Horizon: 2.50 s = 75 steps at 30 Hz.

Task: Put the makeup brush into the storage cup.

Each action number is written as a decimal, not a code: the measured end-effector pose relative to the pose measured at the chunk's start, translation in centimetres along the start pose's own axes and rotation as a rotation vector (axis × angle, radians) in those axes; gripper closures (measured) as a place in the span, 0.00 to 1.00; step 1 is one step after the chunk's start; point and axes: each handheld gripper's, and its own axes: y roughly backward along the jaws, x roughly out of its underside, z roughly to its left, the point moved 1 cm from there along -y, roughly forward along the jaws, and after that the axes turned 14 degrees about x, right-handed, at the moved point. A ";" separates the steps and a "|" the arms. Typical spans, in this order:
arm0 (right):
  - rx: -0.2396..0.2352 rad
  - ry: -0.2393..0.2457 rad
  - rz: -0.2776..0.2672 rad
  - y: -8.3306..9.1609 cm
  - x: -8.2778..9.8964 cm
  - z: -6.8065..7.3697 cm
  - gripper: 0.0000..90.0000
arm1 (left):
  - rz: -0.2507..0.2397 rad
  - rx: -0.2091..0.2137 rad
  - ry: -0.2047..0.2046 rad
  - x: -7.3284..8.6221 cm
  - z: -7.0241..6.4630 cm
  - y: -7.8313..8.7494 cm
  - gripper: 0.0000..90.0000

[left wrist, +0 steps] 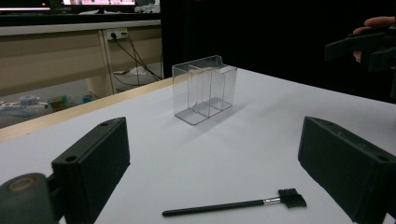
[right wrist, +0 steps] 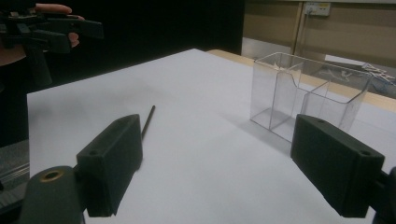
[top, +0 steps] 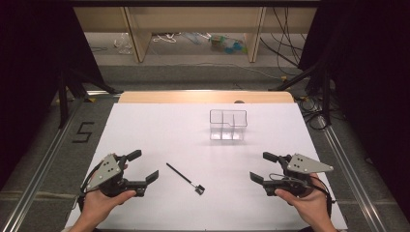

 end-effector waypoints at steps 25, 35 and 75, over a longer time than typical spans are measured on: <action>0.008 0.017 0.008 -0.1 0.1 -0.1 0.20 | 0.078 0.127 -0.068 -2.2 0.7 -7.3 0.13; 0.000 0.014 0.012 -0.2 0.2 -0.2 0.21 | 0.348 0.287 -0.164 -3.5 1.8 -9.6 0.17; -0.010 -0.002 0.021 -0.4 0.5 -0.5 0.23 | 1.326 0.757 -0.598 0.9 3.1 -16.9 0.56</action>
